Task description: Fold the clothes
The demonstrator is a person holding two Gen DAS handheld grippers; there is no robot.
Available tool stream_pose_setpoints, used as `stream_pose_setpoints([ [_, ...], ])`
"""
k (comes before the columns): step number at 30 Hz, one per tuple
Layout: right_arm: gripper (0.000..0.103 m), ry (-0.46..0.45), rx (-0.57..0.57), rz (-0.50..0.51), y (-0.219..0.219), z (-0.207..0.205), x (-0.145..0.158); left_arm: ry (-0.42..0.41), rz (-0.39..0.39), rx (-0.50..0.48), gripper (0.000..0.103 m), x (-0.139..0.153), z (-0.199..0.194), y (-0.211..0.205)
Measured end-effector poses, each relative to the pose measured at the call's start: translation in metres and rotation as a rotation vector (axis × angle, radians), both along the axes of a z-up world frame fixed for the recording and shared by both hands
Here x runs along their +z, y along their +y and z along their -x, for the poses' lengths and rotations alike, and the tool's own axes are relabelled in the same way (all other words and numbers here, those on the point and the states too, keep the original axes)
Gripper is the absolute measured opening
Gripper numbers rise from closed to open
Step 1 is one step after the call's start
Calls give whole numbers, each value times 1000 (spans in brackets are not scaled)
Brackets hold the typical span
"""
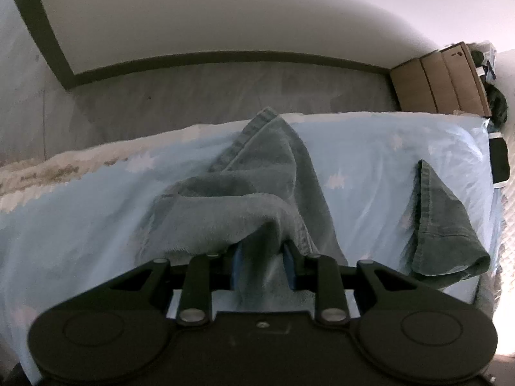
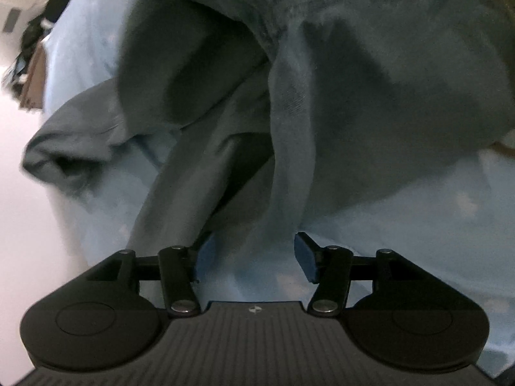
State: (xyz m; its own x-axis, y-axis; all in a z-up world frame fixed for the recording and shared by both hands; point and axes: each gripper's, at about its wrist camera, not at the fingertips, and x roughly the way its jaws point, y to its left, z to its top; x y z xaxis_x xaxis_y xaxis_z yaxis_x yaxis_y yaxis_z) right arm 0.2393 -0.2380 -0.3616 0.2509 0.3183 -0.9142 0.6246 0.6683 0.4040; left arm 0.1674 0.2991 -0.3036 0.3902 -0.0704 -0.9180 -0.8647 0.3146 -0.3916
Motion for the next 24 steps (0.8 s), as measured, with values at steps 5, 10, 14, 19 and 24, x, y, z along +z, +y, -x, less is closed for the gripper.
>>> stream_pose_setpoints([
  [5,21,27,-86,38,-2,-11,-21,10,-32,-21,14,5,-10,-5],
  [10,7,-14,-84,29,-8,-10,-7,23,-91,-48,4,19,-15,-14],
  [14,6,-40,-64,26,-12,-1,15,9,-149,-72,2,42,-10,-24],
  [19,5,-74,-32,9,-34,22,55,-27,-152,-60,1,83,15,-40],
  [24,5,-82,-2,-32,-70,52,97,-18,-167,-71,1,133,50,-57],
])
